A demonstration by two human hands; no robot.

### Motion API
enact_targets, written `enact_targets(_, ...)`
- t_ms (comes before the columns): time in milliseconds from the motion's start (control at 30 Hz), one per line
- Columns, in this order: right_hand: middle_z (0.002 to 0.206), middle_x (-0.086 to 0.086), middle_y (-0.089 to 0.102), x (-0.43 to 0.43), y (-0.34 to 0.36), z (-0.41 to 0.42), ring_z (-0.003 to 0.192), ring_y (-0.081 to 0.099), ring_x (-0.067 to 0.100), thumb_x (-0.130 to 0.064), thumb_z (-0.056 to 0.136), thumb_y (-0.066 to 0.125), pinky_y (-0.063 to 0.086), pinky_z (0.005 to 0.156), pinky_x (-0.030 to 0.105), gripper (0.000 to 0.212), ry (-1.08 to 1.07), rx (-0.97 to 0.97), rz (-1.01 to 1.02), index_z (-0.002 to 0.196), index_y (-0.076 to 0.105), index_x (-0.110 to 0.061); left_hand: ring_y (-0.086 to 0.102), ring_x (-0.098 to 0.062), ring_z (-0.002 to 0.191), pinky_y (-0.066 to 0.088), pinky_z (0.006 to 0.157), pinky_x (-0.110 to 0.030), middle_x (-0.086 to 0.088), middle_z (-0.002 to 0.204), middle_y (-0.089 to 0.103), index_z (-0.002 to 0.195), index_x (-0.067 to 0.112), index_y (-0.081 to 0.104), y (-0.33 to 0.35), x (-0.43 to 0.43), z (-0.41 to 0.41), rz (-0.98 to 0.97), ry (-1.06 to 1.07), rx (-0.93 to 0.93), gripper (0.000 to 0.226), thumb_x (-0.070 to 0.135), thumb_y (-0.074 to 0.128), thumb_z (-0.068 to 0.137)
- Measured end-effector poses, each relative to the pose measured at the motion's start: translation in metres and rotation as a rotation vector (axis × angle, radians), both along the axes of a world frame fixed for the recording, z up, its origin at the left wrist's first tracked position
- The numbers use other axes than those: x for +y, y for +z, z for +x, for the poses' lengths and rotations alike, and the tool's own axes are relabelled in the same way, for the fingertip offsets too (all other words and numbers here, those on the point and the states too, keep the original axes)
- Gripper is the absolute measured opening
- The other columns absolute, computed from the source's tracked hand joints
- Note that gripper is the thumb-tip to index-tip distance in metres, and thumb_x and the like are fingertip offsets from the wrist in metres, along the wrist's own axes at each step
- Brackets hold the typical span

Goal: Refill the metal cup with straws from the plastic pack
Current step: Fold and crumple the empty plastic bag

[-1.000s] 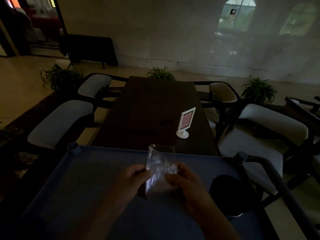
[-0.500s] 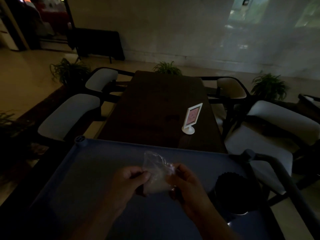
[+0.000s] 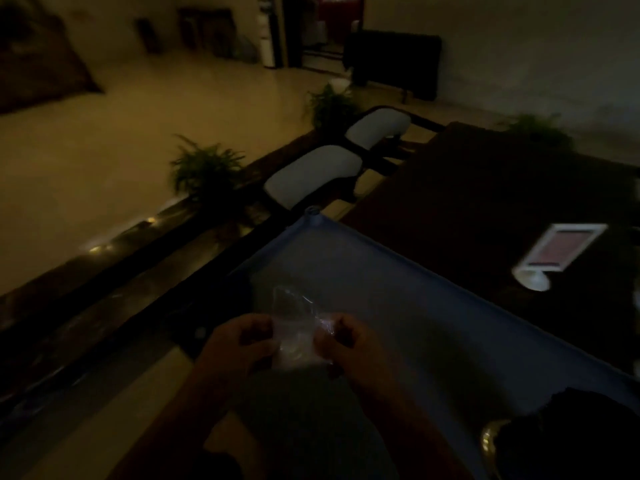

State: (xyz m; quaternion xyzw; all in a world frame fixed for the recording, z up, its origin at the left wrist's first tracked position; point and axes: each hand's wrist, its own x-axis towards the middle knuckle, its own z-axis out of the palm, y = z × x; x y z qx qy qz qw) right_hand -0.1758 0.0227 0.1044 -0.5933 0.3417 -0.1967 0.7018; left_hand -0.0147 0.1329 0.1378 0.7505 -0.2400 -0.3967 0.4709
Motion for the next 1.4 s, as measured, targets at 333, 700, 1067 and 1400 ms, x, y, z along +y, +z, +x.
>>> enact_targets(333, 0.076, -0.007, 0.072, 0.121, -0.031, 0.146, 0.064, 0.069, 0.001, -0.002, 0.084, 0.066, 0.056, 0.055, 0.019, 0.026, 0.436, 0.134, -0.018, 0.088, 0.067, -0.027, 0.071, -0.013, 0.069, 0.055, 0.056, -0.02, 0.002, 0.077, 0.074, 0.084, 0.023, 0.072, -0.031, 0.183, 0.077, -0.021, 0.426, -0.118, 0.031, -0.007, 0.067, 0.08)
enact_targets(700, 0.097, 0.021, 0.068, 0.274, -0.214, 0.277, 0.088, 0.065, 0.03, 0.008, 0.084, 0.062, 0.054, 0.073, 0.042, 0.018, 0.424, 0.473, -0.101, 0.099, 0.064, 0.0, 0.065, -0.031, 0.095, 0.057, 0.079, -0.046, -0.014, 0.105, 0.065, 0.099, 0.006, 0.062, -0.216, 0.317, 0.189, 0.209, 0.714, 0.189, 0.016, 0.004, 0.068, 0.084)
enact_targets(1067, 0.105, 0.013, 0.068, 0.306, -0.462, 0.31, 0.096, 0.064, 0.026, -0.004, 0.086, 0.061, 0.048, 0.073, 0.029, 0.027, 0.418, 0.856, -0.087, 0.113, 0.065, -0.004, 0.059, -0.03, 0.118, 0.049, 0.1, -0.047, -0.017, 0.13, 0.061, 0.126, 0.002, 0.061, -0.475, 0.338, 0.209, 0.416, 0.5, 0.37, 0.034, 0.003, 0.061, 0.091)
enact_targets(1400, 0.101, 0.009, 0.059, 0.302, -0.59, 0.297, 0.094, 0.058, 0.021, -0.017, 0.094, 0.057, 0.045, 0.068, 0.027, 0.013, 0.415, 0.931, 0.041, 0.106, 0.057, -0.013, 0.062, -0.022, 0.105, 0.054, 0.087, -0.033, -0.016, 0.131, 0.06, 0.128, 0.007, 0.058, -0.597, 0.337, 0.2, 0.417, 0.512, 0.542, 0.039, 0.003, 0.063, 0.09)
